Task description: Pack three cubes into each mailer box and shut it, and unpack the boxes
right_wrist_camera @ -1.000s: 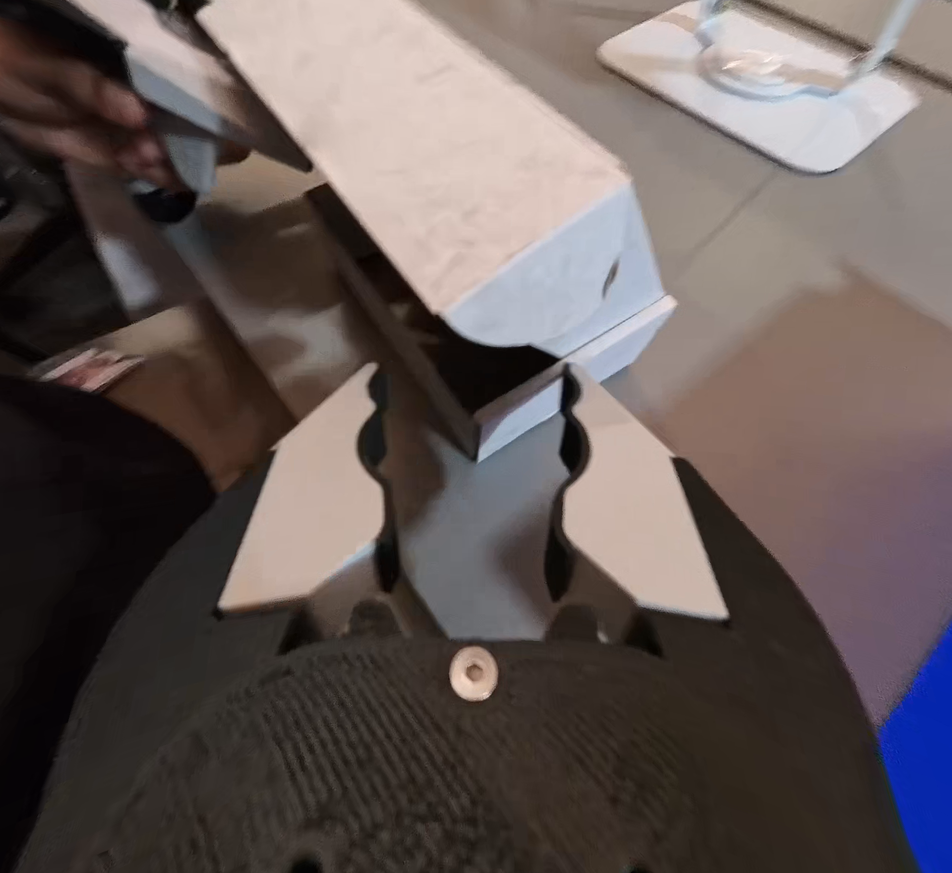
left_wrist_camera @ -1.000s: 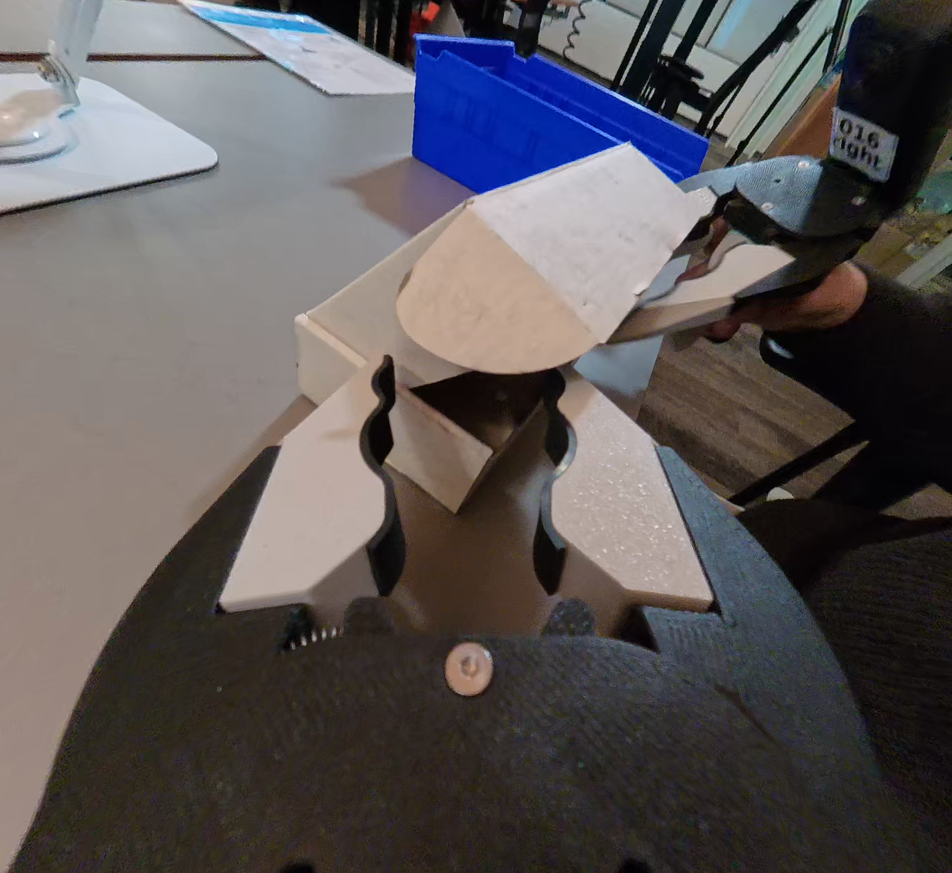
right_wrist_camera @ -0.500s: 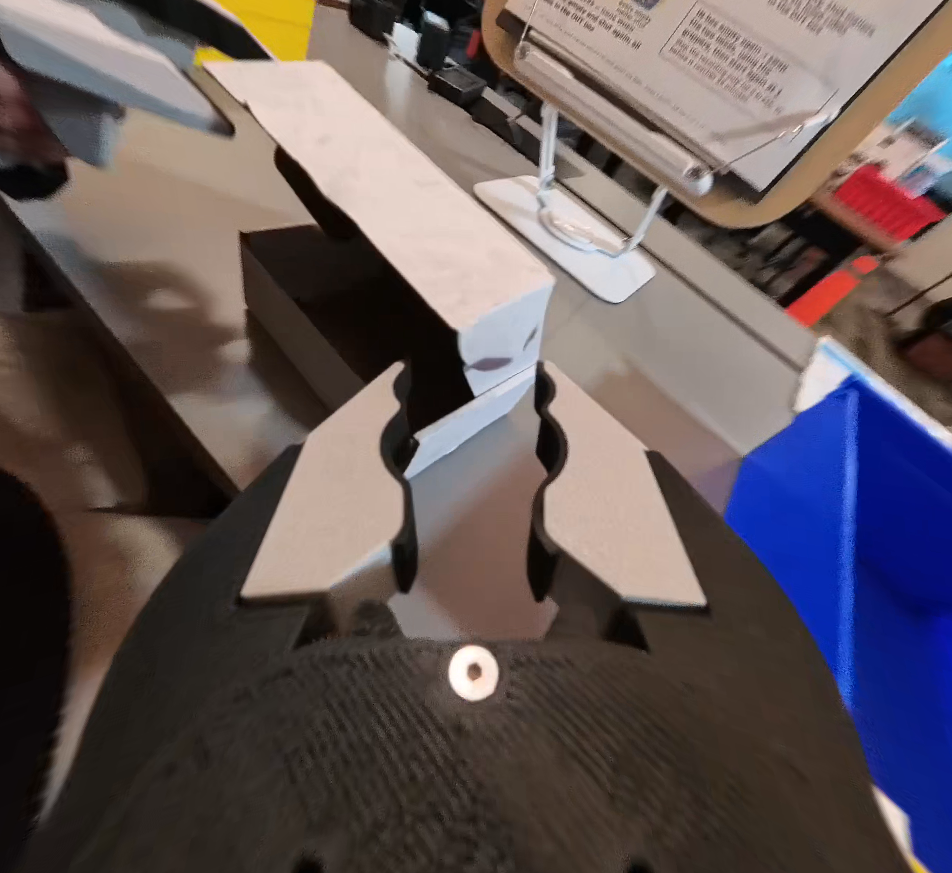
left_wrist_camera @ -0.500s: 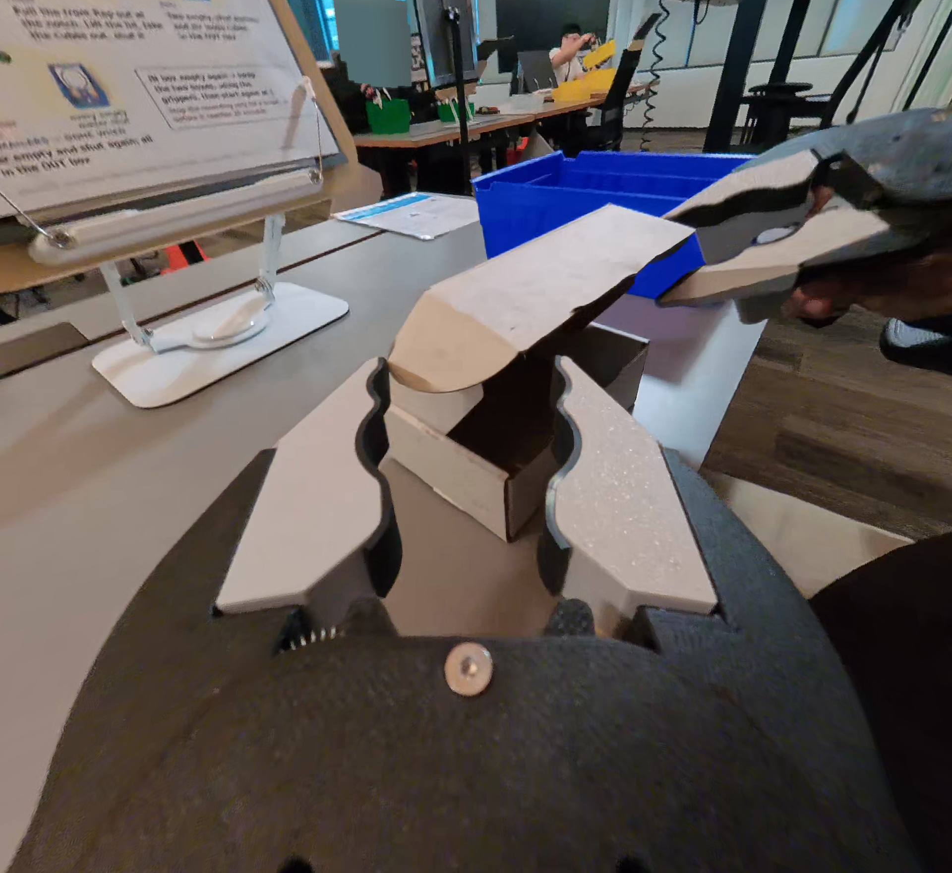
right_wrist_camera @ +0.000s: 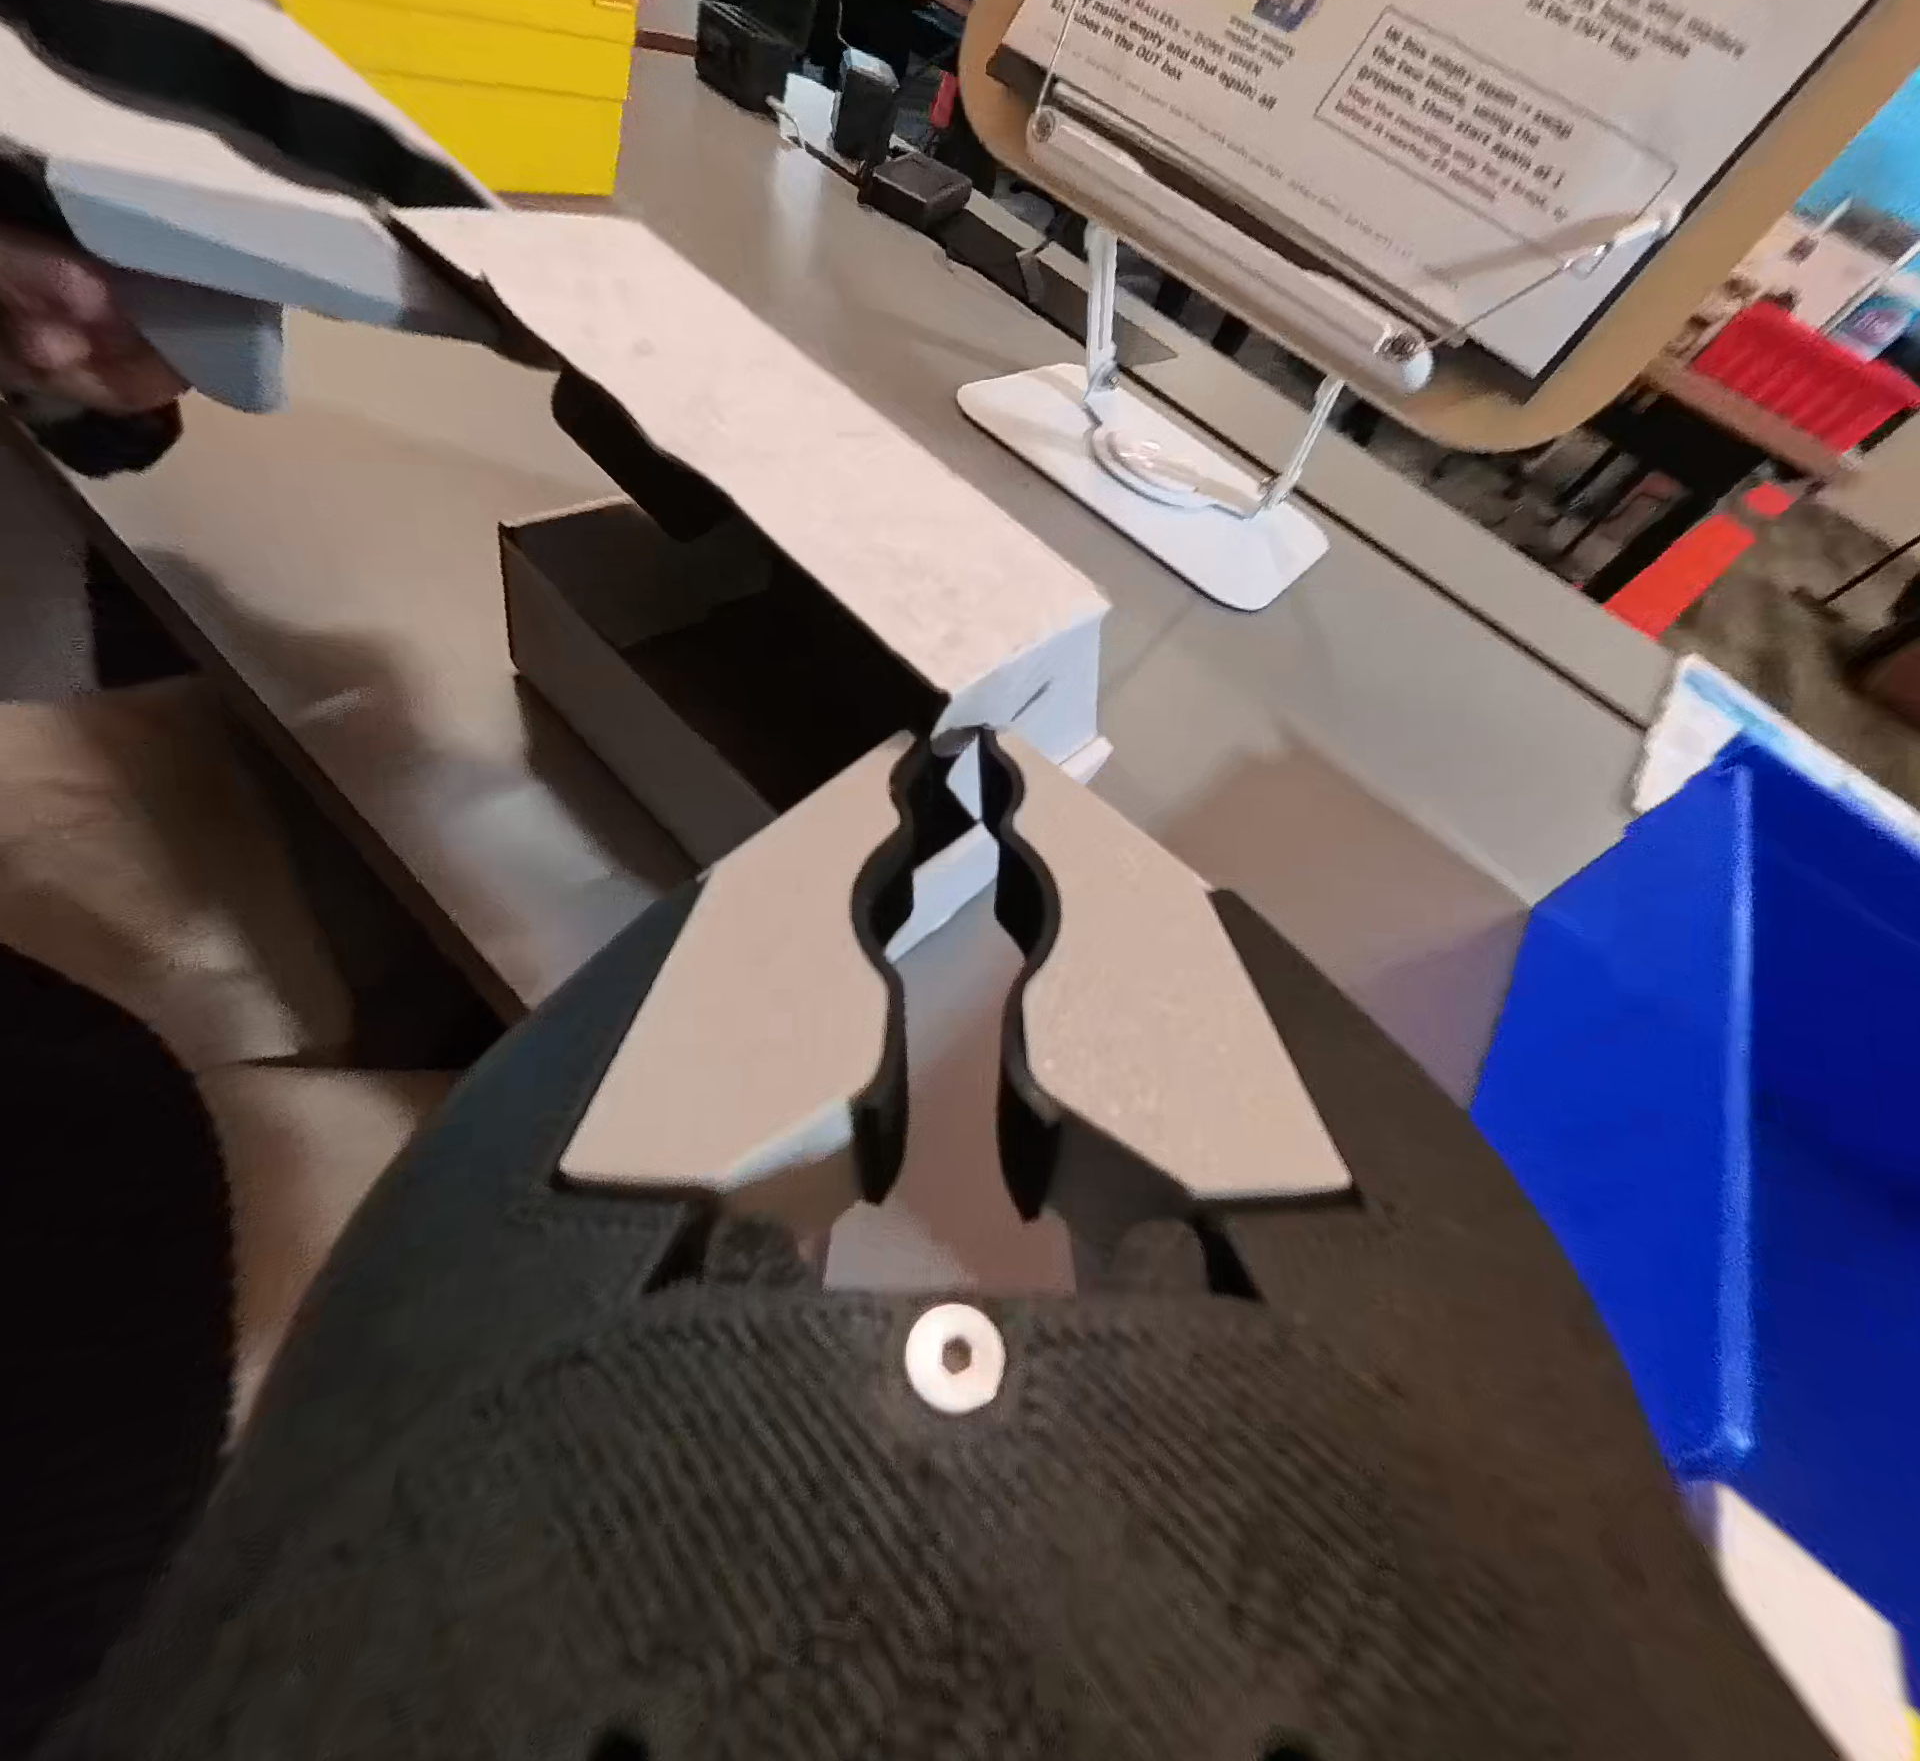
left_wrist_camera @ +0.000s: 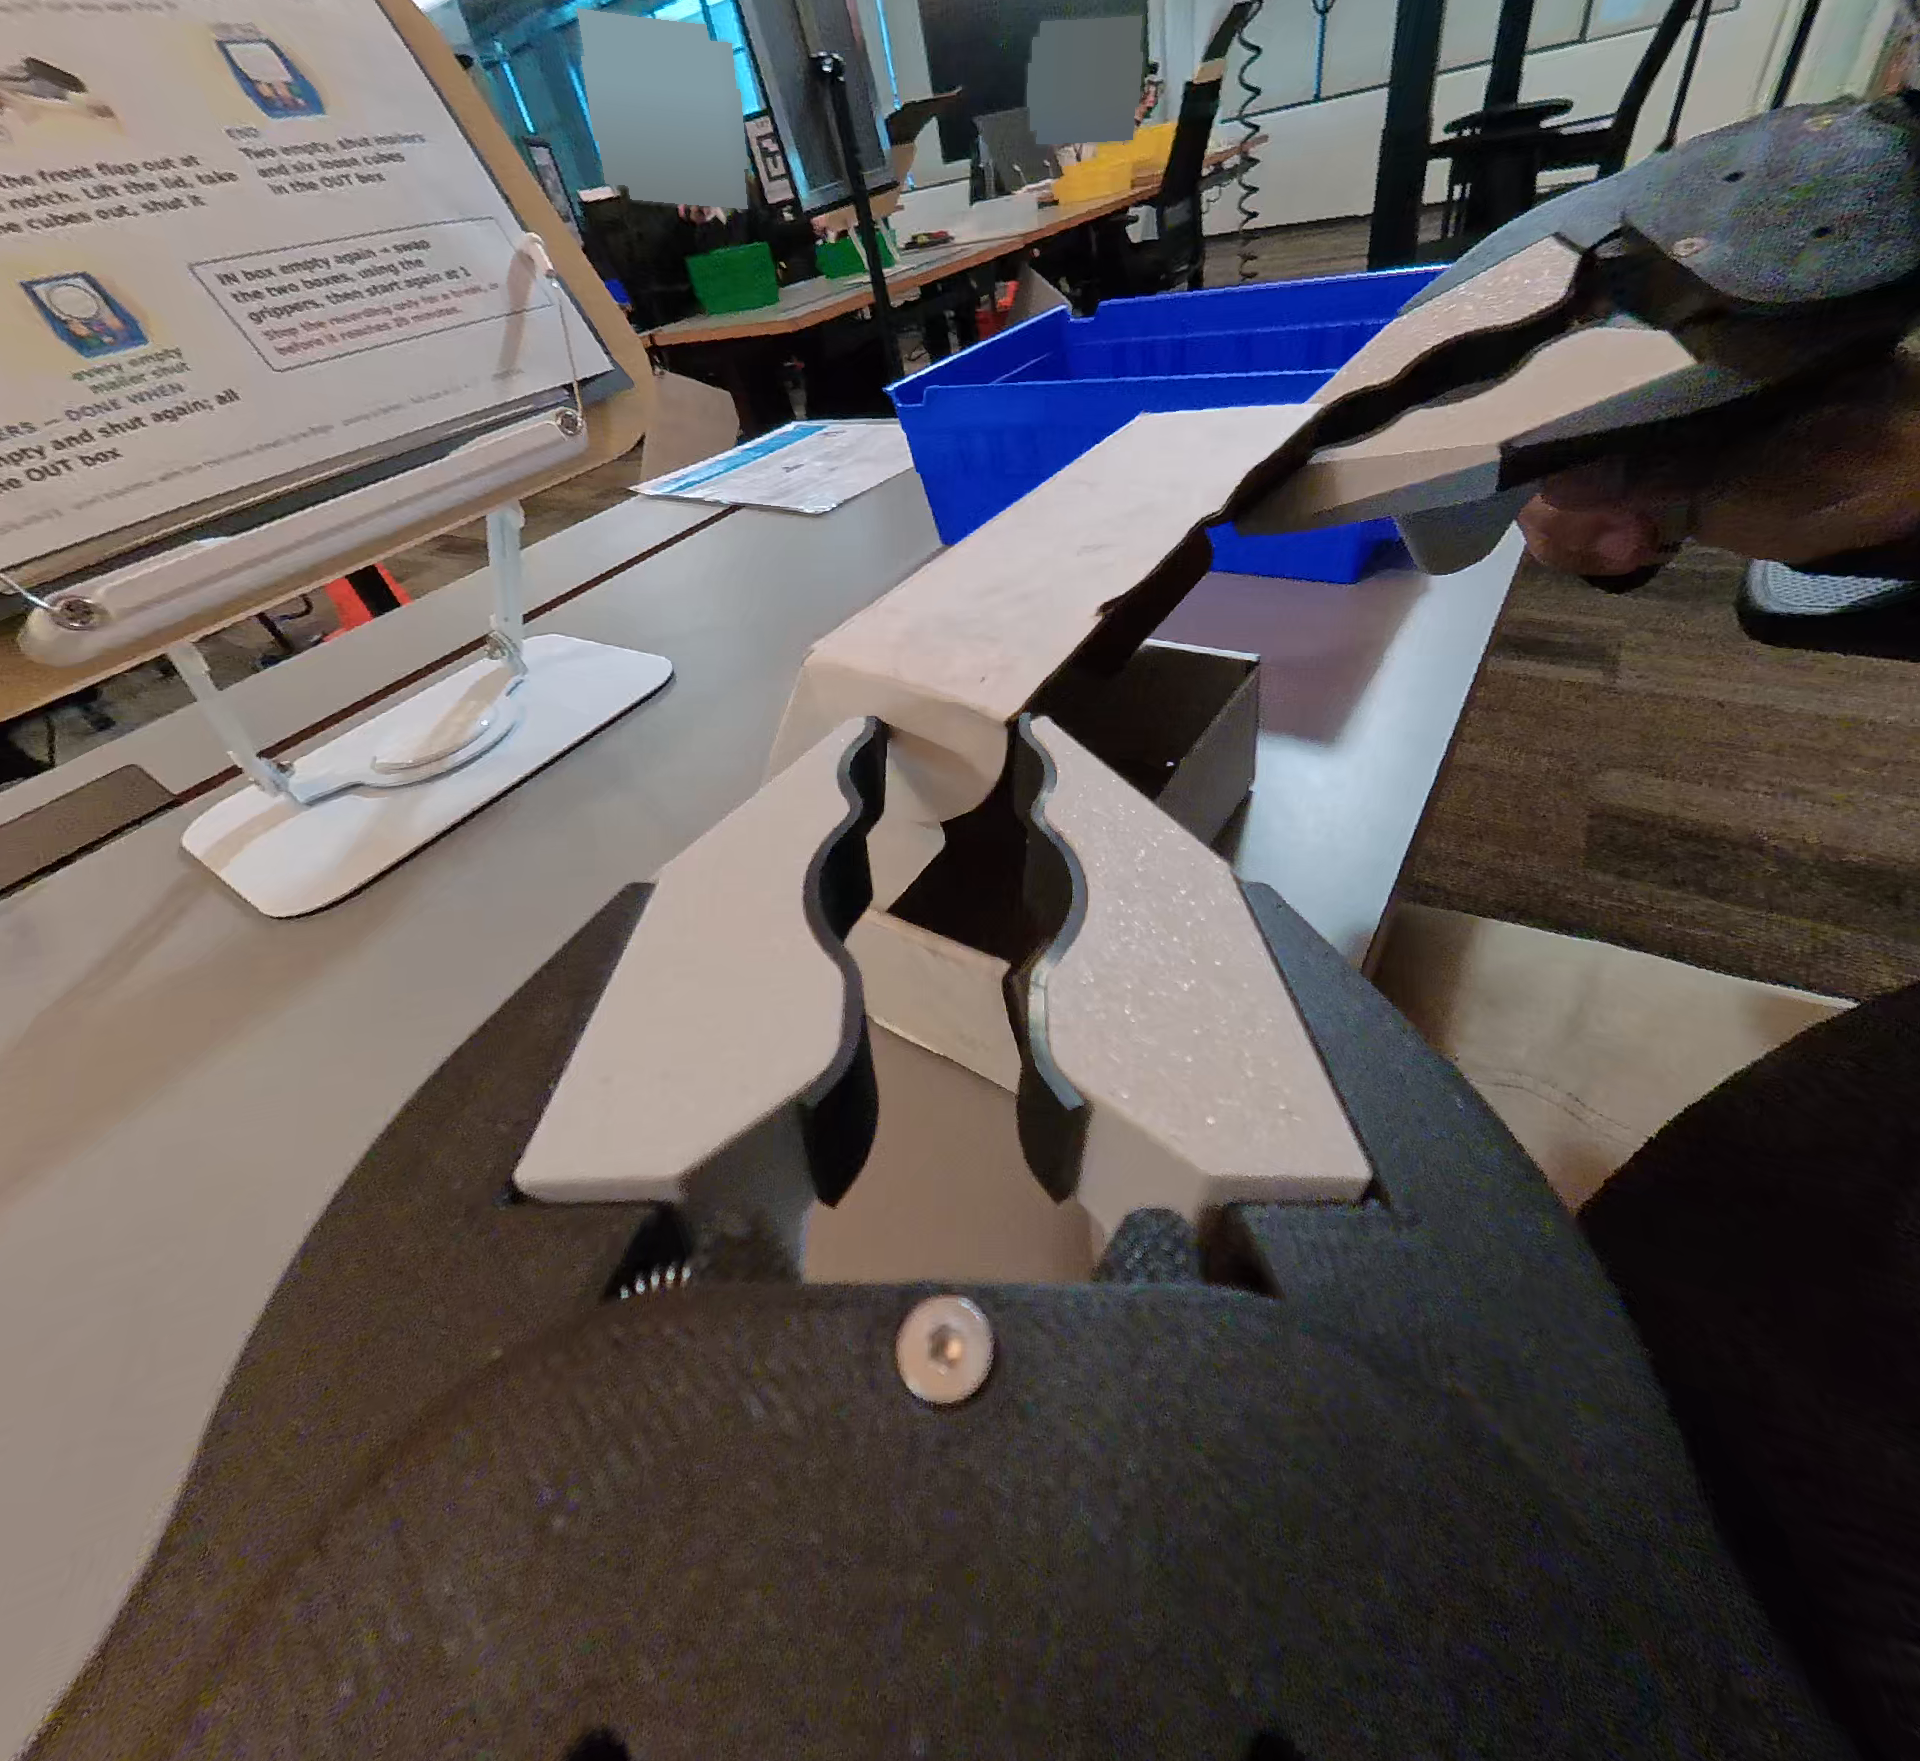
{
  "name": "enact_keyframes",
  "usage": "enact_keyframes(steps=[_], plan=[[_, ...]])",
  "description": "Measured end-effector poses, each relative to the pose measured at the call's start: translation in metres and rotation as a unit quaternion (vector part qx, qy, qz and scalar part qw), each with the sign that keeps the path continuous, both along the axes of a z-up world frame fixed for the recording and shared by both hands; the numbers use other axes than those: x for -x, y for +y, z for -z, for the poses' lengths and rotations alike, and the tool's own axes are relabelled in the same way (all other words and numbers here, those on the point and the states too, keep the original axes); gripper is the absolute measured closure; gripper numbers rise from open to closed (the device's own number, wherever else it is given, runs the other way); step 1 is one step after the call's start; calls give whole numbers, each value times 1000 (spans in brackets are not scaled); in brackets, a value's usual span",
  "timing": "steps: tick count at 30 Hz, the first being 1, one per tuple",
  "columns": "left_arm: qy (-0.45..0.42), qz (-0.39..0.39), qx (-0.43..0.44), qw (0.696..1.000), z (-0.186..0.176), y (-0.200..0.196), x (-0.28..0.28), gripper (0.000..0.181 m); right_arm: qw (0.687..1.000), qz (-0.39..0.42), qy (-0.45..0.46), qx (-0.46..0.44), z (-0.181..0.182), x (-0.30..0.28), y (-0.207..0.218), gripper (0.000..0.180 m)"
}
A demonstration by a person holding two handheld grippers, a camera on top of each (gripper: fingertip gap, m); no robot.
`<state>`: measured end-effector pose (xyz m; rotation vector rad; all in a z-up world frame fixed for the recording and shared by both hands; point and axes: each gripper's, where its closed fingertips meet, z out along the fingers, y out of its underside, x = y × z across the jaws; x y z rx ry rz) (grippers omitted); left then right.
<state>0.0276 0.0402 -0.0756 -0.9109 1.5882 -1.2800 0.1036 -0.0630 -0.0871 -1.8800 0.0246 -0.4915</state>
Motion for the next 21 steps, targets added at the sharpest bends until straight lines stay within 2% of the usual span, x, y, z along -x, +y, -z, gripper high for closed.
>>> enact_keyframes(steps=[3,10,17,21], plan=[[23,8,2,1000,7,-3,0,162,999,-5,41,9,8,-1,-1,174],[106,-10,-24,994,41,-3,-6,168,994,-7,34,104,42,0,-3,180],[145,-1,-44,989,60,-7,-6,168,990,-5,67,122,58,-5,-5,180],[154,4,-50,987,65,-10,-5,161,990,-6,60,124,63,-7,-5,178]])
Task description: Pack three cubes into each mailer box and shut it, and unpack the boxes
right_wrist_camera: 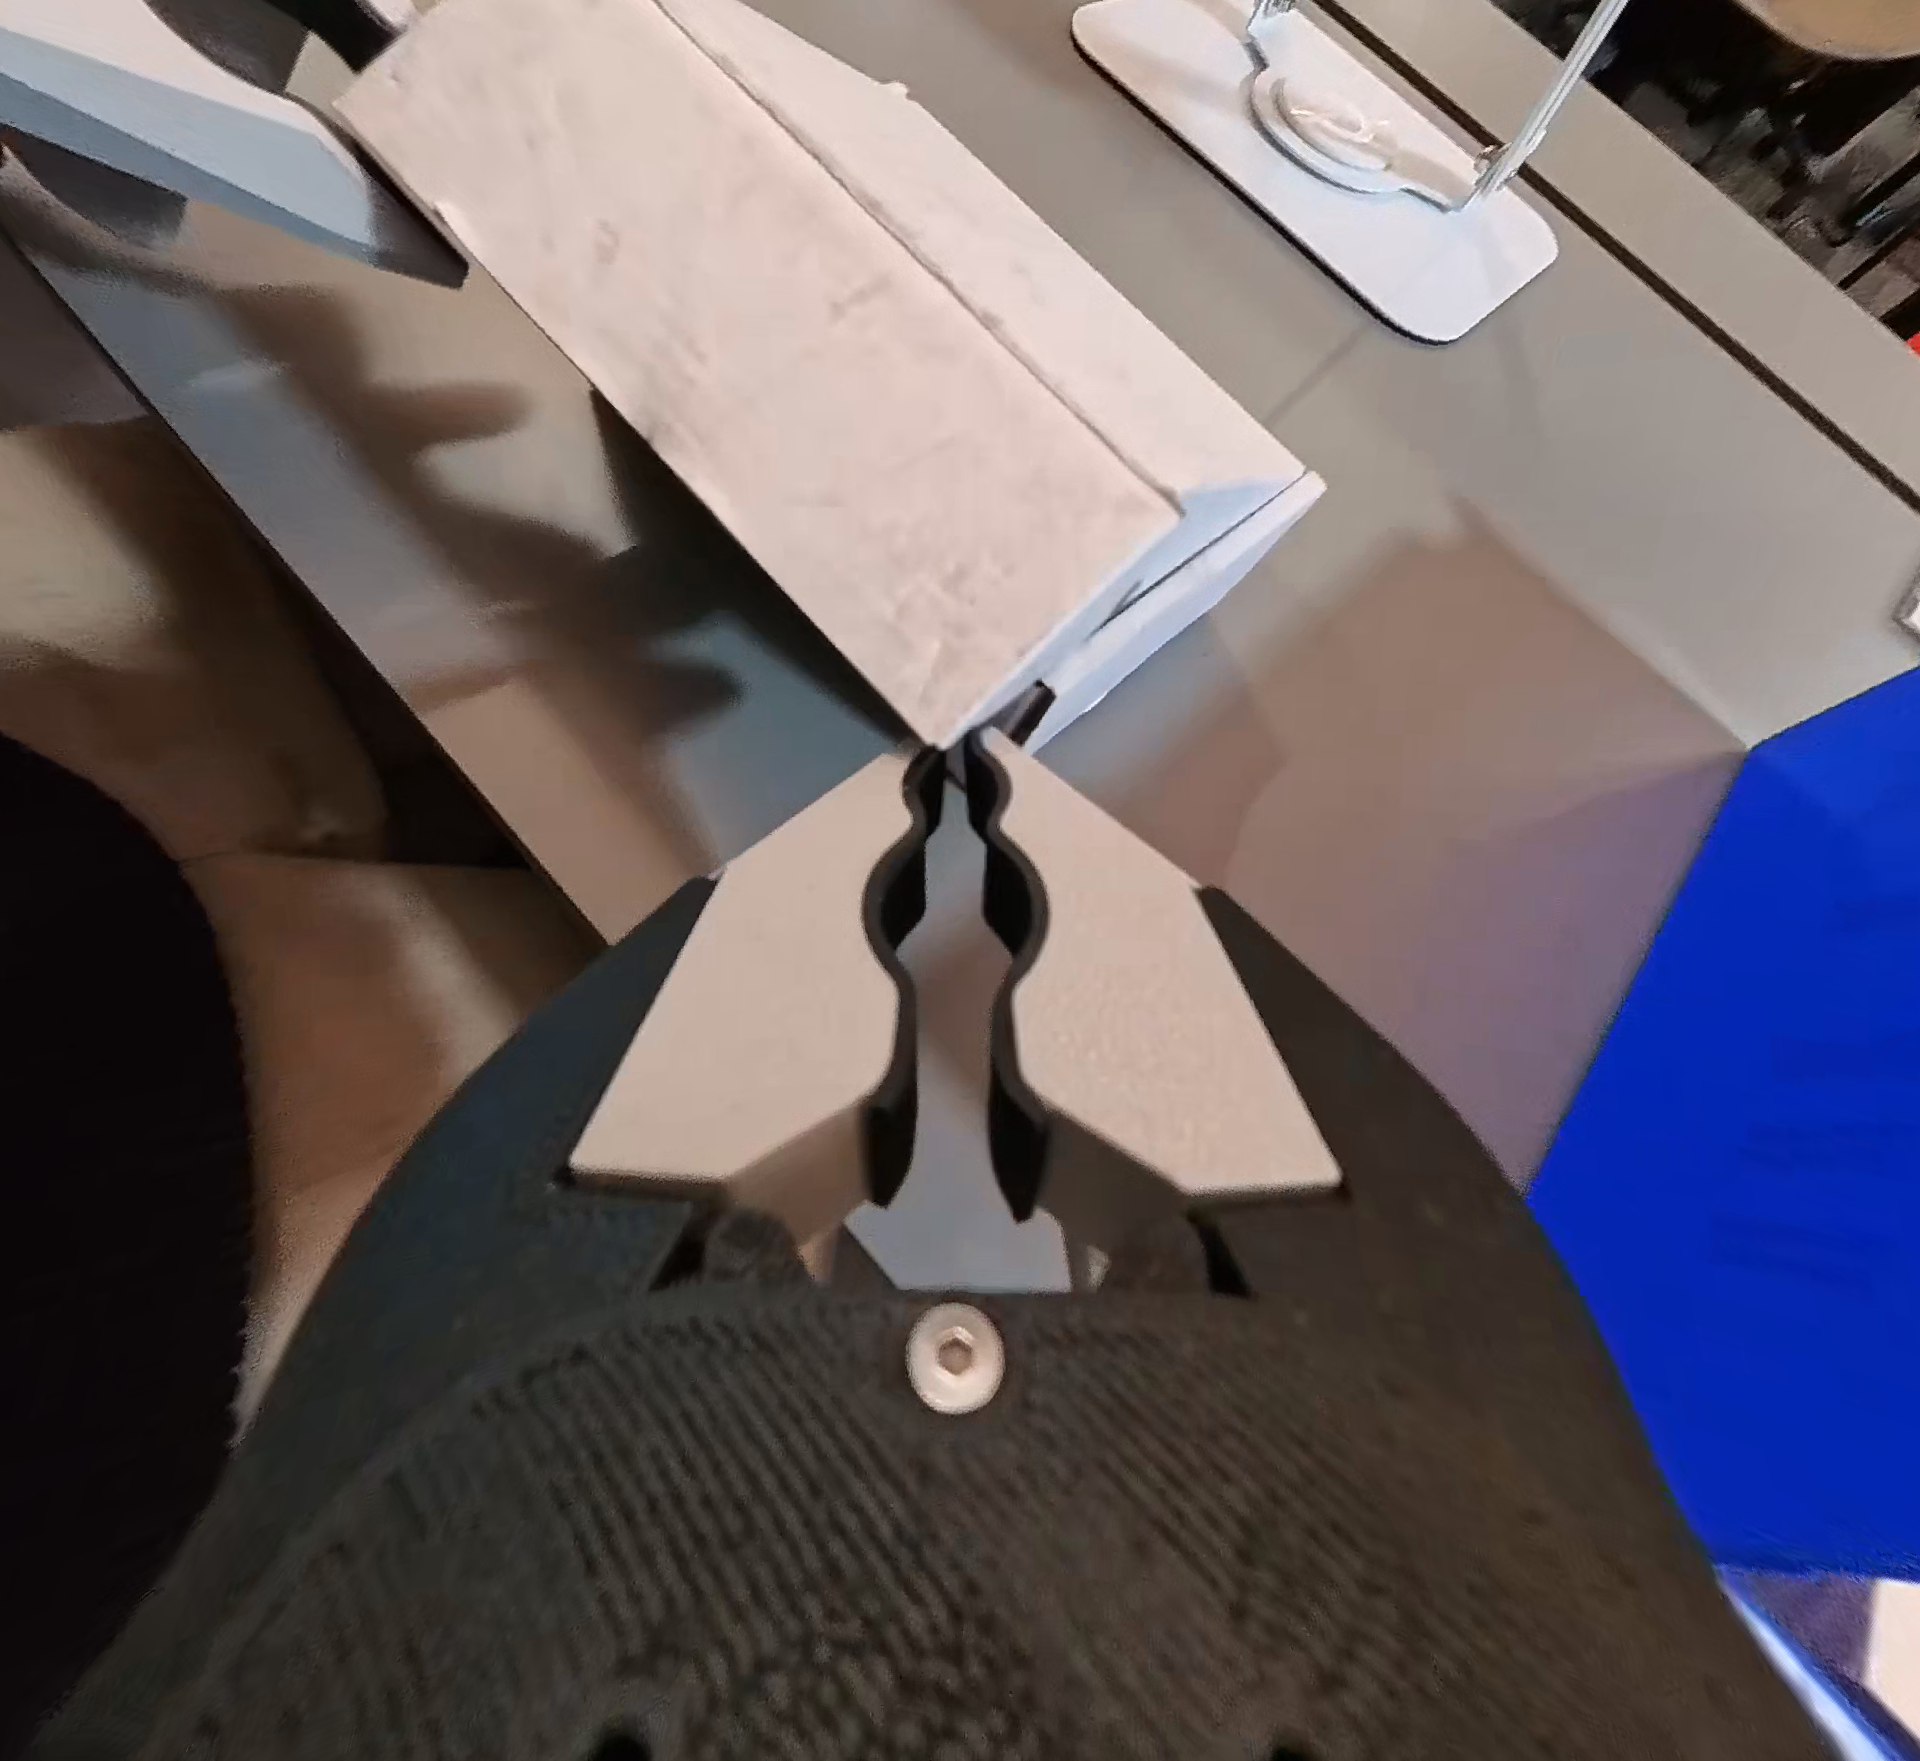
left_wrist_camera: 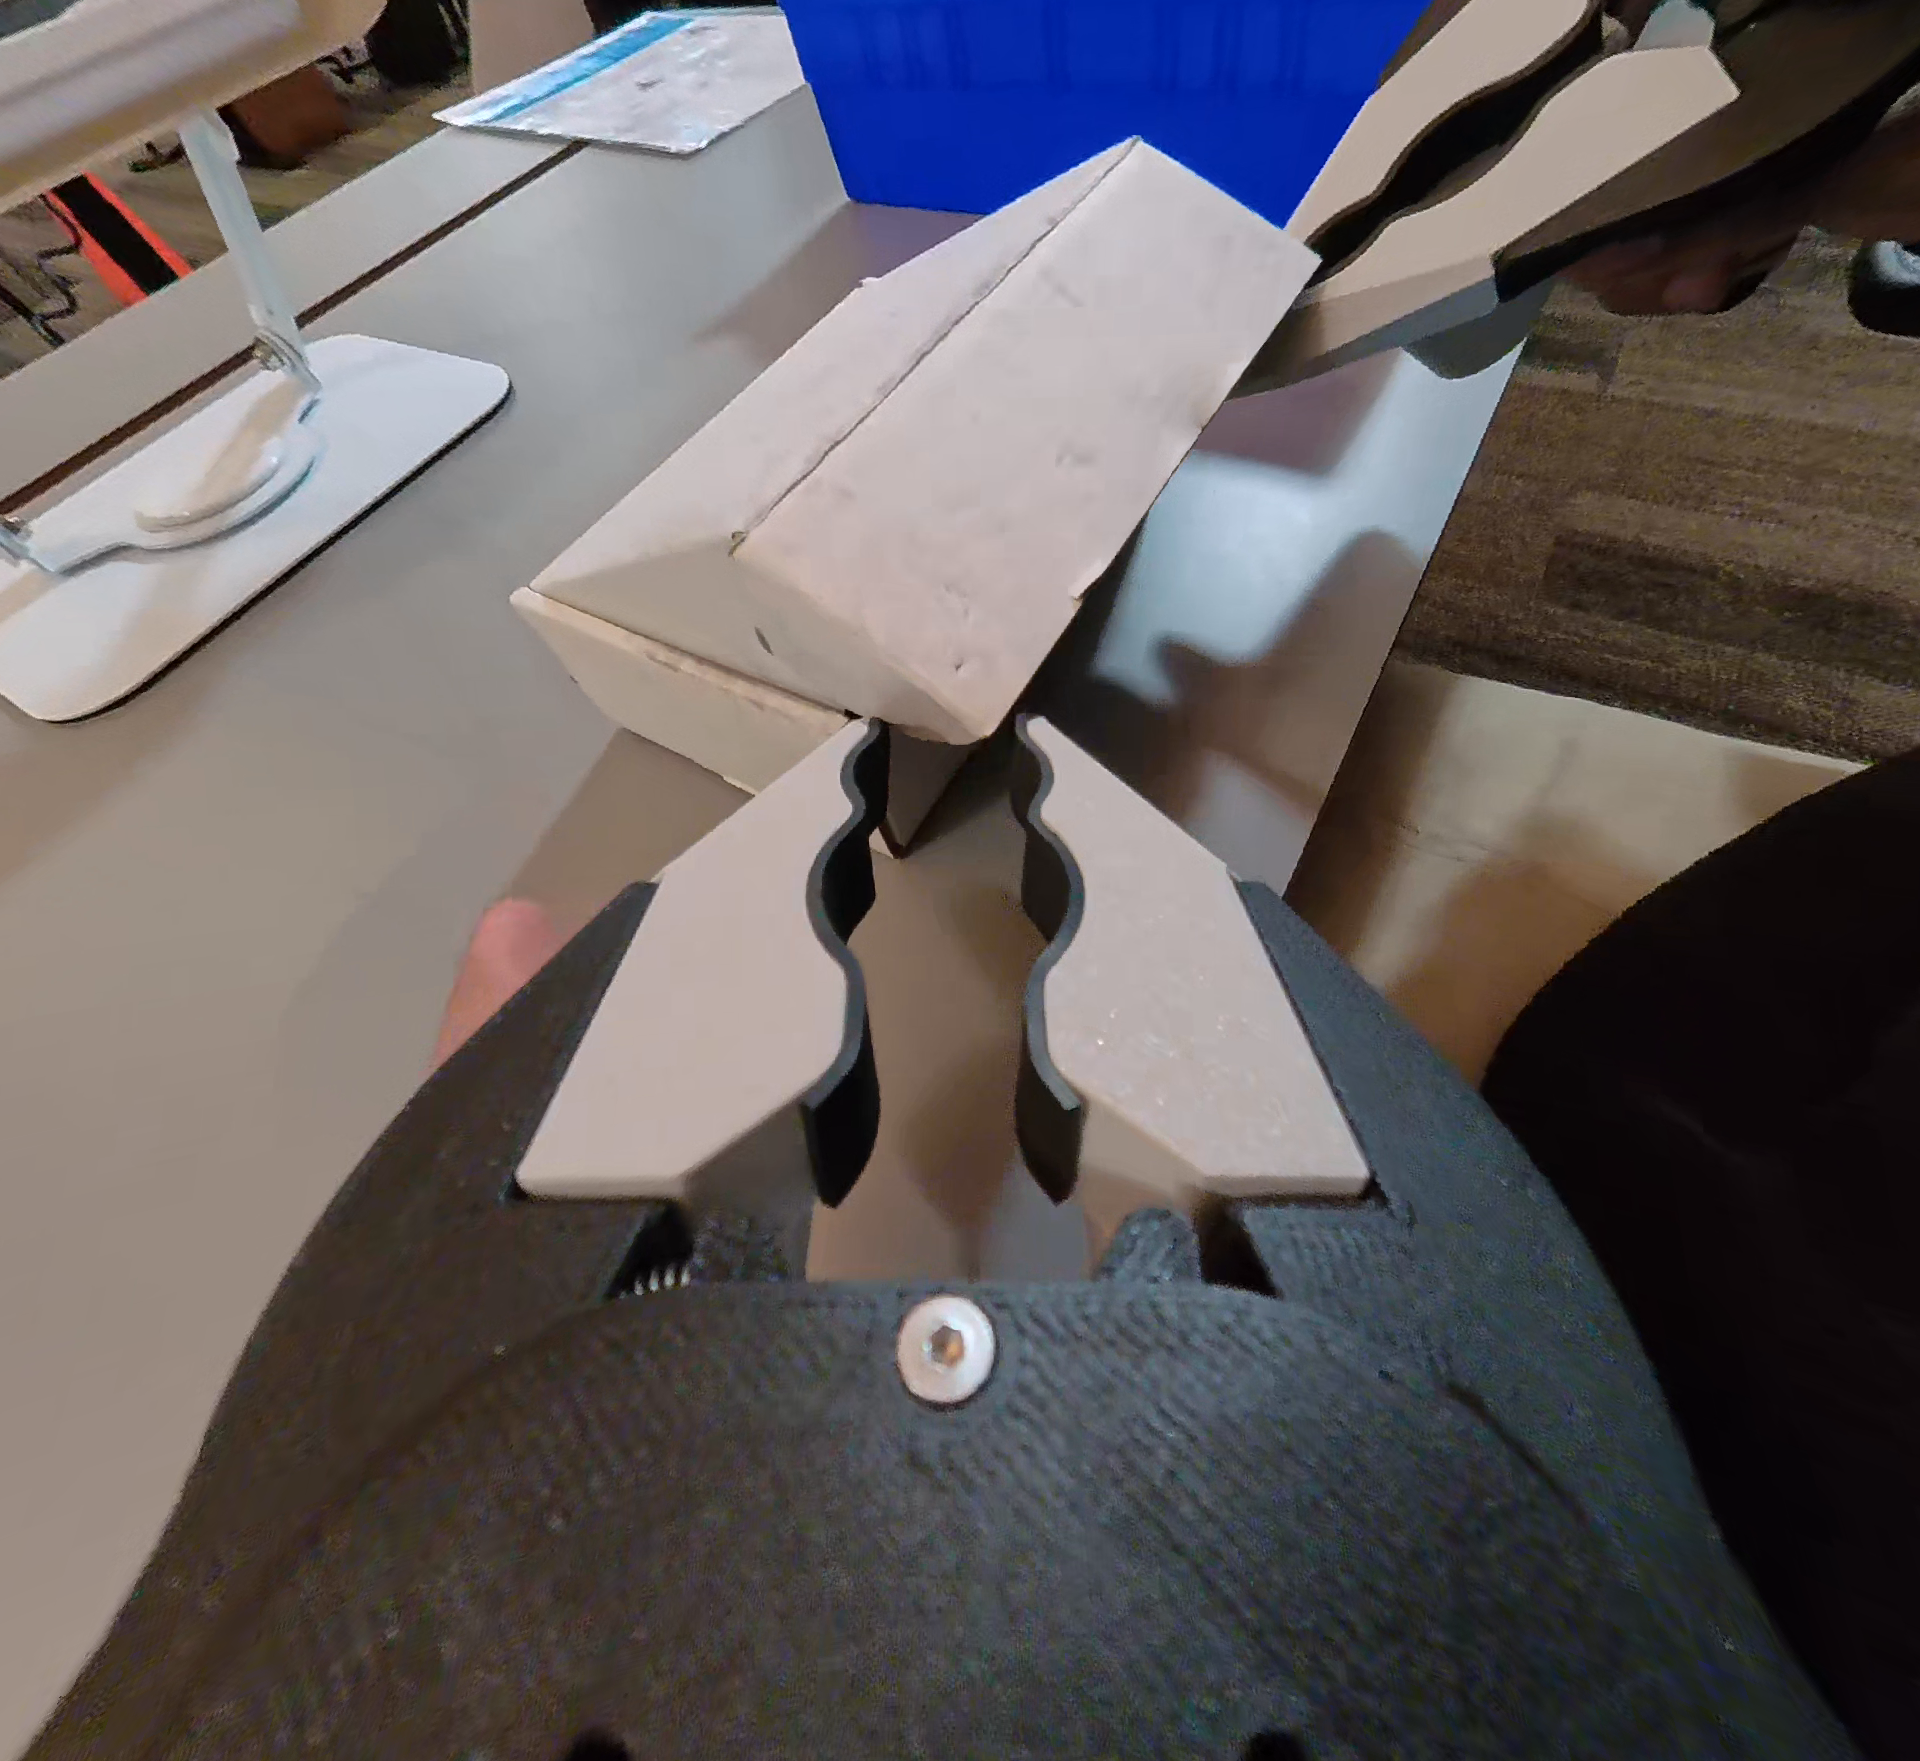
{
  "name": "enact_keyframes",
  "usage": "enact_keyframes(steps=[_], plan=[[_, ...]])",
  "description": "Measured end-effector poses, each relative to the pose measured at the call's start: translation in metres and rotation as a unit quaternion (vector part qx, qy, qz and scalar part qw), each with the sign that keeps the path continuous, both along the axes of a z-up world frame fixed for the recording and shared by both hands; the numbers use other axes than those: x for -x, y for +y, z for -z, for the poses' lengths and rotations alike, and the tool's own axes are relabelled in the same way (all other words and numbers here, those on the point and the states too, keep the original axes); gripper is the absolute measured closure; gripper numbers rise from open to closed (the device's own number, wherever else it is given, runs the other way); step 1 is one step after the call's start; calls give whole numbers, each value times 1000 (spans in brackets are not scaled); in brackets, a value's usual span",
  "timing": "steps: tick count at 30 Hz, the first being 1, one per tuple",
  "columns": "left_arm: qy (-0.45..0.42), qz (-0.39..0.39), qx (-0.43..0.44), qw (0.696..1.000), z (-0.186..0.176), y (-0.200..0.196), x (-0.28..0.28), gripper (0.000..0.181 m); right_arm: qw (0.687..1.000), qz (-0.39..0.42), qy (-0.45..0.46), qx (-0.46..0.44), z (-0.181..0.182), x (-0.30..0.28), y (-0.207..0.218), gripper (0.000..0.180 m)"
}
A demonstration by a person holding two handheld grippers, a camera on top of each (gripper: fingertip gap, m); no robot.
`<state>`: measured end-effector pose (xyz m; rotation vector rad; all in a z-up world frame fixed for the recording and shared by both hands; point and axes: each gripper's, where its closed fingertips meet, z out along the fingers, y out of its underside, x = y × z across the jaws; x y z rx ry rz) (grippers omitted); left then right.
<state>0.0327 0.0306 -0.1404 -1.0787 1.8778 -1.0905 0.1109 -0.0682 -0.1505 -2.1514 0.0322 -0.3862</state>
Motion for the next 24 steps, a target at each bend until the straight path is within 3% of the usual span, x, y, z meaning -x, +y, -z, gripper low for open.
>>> enact_keyframes(steps=[11,18,24], plan=[[-10,12,24,1000,-6,0,4,158,999,39,-33,9,1,-15,2,145],[-27,-13,14,999,-11,6,1,147,997,74,-19,22,7,-23,-4,139],[-41,-68,-15,997,-12,22,-7,130,996,81,-26,-39,-16,-25,-3,133]])
